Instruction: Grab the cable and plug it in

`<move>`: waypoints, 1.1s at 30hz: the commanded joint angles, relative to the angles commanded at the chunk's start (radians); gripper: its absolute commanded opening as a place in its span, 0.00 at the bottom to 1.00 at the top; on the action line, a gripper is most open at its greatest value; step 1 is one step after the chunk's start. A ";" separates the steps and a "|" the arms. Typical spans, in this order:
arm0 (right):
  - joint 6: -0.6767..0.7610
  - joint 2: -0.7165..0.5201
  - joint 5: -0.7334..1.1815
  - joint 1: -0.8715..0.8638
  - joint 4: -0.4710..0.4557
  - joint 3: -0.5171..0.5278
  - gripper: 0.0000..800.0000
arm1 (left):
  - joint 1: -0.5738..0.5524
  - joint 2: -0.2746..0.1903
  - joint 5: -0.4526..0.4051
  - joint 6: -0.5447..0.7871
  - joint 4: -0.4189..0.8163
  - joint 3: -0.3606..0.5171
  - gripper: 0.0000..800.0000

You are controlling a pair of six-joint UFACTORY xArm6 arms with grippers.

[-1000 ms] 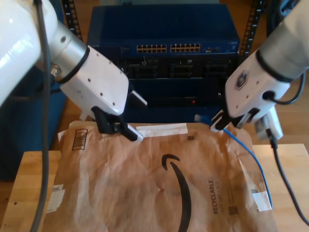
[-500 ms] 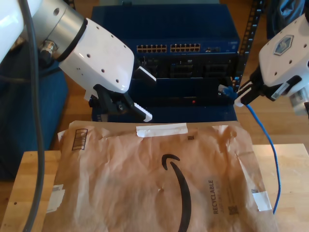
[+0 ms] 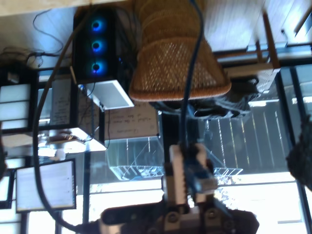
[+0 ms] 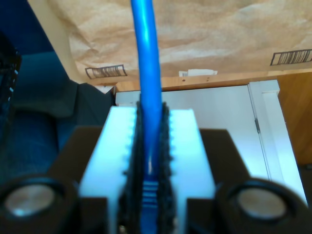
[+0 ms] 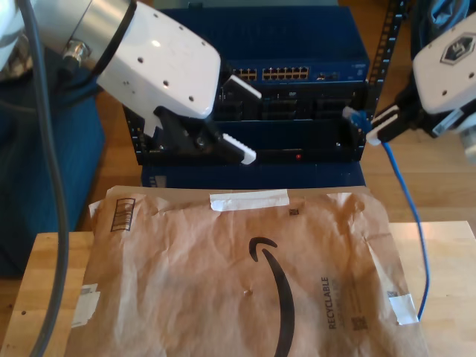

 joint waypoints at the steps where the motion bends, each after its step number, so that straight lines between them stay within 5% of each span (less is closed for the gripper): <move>1: 0.000 -0.002 0.000 0.002 0.002 -0.003 0.02 | 0.000 0.000 0.000 -0.002 -0.003 -0.002 1.00; 17: -0.005 -0.069 0.012 0.084 0.049 -0.028 0.02 | 0.015 0.006 0.031 -0.028 -0.180 -0.003 1.00; 33: -0.008 -0.063 0.009 0.169 0.048 -0.032 0.02 | 0.037 0.014 0.101 -0.101 -0.215 -0.003 0.99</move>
